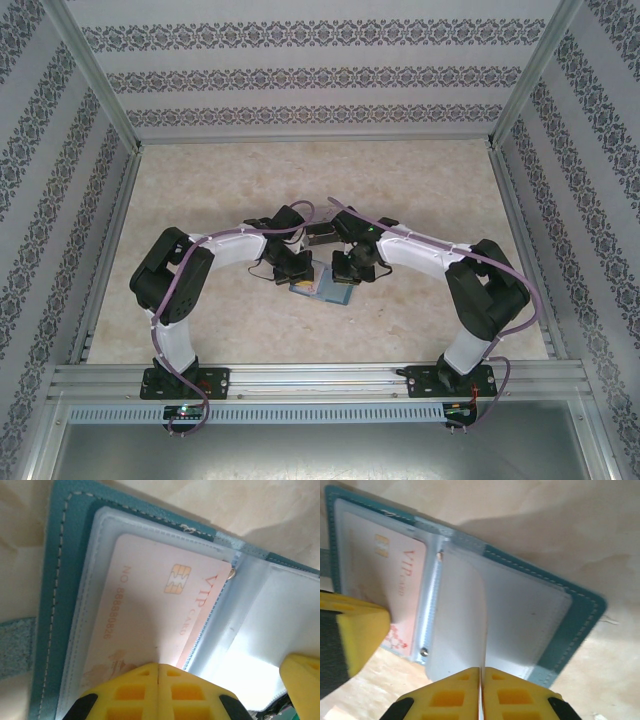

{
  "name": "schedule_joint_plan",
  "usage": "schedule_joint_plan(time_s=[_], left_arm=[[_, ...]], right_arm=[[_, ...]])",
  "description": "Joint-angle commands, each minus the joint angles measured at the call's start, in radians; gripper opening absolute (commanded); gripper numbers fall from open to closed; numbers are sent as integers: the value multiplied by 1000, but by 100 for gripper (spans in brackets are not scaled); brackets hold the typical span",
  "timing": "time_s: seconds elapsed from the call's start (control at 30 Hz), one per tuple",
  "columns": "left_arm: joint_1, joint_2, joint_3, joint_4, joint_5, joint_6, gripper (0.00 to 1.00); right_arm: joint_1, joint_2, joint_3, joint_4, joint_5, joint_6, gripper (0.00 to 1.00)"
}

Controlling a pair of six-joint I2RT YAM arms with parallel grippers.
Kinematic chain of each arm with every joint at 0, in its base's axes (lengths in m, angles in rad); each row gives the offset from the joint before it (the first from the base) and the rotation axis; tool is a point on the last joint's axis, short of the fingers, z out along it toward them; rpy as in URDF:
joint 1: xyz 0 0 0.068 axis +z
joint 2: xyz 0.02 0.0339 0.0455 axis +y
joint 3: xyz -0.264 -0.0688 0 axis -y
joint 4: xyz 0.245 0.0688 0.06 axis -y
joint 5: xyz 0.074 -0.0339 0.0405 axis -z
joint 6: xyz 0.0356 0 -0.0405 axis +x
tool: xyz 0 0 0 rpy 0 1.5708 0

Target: Take the credit cards out of the card holder

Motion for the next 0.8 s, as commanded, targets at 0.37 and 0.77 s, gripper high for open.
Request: schedule_joint_plan(time_s=[0.37,0.77], left_arm=[[-14,-9,-5,-28,-11,2,0],[-13,-8,10,-28,-2,3,0]], right_arm=[[-10,79,50,-118,130,-110,13],[2,27,82,-180,171,-114,27]])
